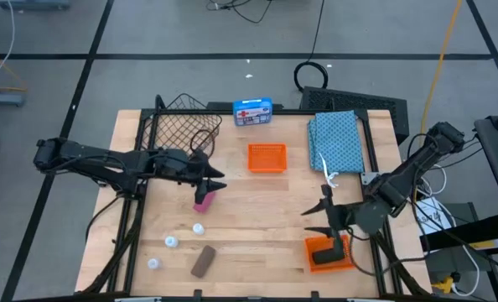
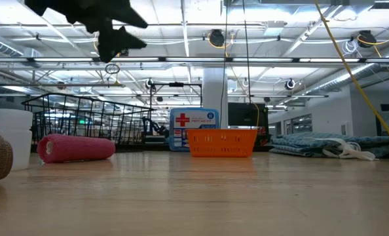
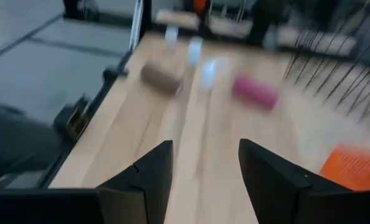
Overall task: Pick & place medical supplies in basket/bin
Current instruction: Put the pink bandage into the bottom orange bin
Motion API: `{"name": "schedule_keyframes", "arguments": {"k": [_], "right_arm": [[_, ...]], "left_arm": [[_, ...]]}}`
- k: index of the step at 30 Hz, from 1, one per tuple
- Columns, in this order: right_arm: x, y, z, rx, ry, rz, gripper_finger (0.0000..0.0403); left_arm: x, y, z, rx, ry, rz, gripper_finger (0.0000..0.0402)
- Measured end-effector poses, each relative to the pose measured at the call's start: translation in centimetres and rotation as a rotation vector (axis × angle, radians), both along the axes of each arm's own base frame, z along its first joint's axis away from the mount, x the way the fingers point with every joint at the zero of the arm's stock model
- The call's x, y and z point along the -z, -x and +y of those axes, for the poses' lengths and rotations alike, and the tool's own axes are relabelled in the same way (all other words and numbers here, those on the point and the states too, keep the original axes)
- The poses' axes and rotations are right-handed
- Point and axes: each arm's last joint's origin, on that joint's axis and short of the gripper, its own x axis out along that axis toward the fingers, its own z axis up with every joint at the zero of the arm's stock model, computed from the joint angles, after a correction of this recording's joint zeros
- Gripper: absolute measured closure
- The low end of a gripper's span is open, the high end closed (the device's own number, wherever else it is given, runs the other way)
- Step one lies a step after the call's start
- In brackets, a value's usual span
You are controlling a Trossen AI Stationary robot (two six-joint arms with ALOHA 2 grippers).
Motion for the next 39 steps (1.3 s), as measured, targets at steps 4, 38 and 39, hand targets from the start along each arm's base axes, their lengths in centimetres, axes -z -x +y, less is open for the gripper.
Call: {"name": "schedule_keyframes", "arguments": {"k": [4, 38, 39], "right_arm": [[-1.1, -0.1, -0.1, -0.012, 0.079, -0.106, 0.0232], [2.4, -0.1, -0.2, -0.015, 0.146, -0.193, 0.0232], [2.4, -0.1, -0.1, -0.018, 0.145, -0.192, 0.0232]], "left_arm": [[1.4, 0.2, -0.6, 0.011, 0.035, 0.138, 0.0192], [7.3, -2.0, -3.2, -0.292, 0.143, 0.808, 0.0294], [7.3, -2.0, -3.3, -0.296, 0.151, 0.808, 0.0295]]}}
